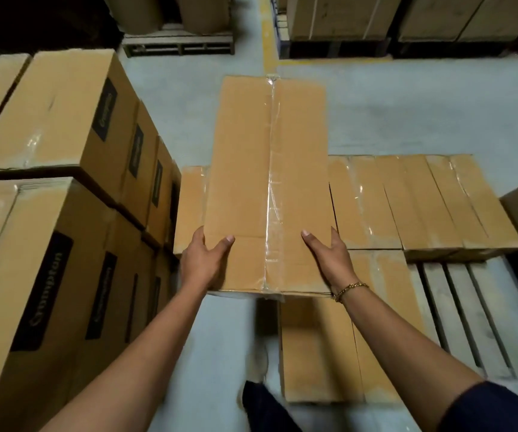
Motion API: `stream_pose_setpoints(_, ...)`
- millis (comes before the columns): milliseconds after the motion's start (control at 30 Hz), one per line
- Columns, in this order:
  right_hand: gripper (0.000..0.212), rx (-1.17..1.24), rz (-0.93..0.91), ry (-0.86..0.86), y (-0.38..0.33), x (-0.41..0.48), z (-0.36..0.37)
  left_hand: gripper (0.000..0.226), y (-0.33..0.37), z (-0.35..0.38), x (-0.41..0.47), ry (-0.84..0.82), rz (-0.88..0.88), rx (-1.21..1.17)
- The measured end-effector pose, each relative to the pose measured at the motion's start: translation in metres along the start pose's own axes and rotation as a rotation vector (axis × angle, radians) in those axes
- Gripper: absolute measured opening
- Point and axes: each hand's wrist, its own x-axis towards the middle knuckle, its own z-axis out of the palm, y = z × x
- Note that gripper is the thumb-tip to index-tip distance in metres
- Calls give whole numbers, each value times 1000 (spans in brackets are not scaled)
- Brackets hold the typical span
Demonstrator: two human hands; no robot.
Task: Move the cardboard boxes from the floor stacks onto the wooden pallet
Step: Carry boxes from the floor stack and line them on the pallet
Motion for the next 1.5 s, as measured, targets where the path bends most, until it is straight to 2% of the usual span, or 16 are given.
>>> stream_pose_setpoints(267, 96, -40, 16, 69, 84, -125, -103, 71, -27, 57, -157, -74, 17, -63)
stream_pose_setpoints(367, 87, -34, 65, 96, 111, -162, -148, 65, -29, 84, -212, -123, 15, -47)
stream_pose_setpoints(500, 101, -59, 112, 129, 151, -199, -212, 60, -22, 126, -273, -162, 39, -19)
stream_pose_setpoints(533, 96, -51, 106, 136, 163, -205, -230, 59, -20, 139, -287, -173, 38, -21)
stream_pose_setpoints(600, 72, -30, 95, 141, 178, -217, -268, 59, -13, 168, -315, -186, 43, -23)
stream_pose_setpoints(667, 60, -20, 83, 146, 197, -228, -309, 62, -5, 201, -347, -193, 60, -27)
stream_pose_setpoints(867, 51, -15, 53, 156, 265, -256, -449, 84, 20, 314, -452, -205, 50, -27)
stream_pose_setpoints(1000, 52, 3, 44, 156, 312, -266, -541, 84, 38, 395, -516, -222, 39, -33)
stream_pose_setpoints(1100, 49, -19, 53, 159, 337, -265, -590, 83, 44, 443, -545, -230, 41, -41)
stream_pose_setpoints(1200, 61, -31, 100, 153, 355, -254, -622, 79, 50, 478, -557, -240, 16, -55)
stream_pose_setpoints(1367, 79, -46, 153, 140, 388, -211, -655, 89, 47, 539, -545, -270, -11, -69)
stream_pose_setpoints(1500, 66, -70, 172, 123, 421, -162, -669, 83, 42, 593, -522, -255, -22, -52)
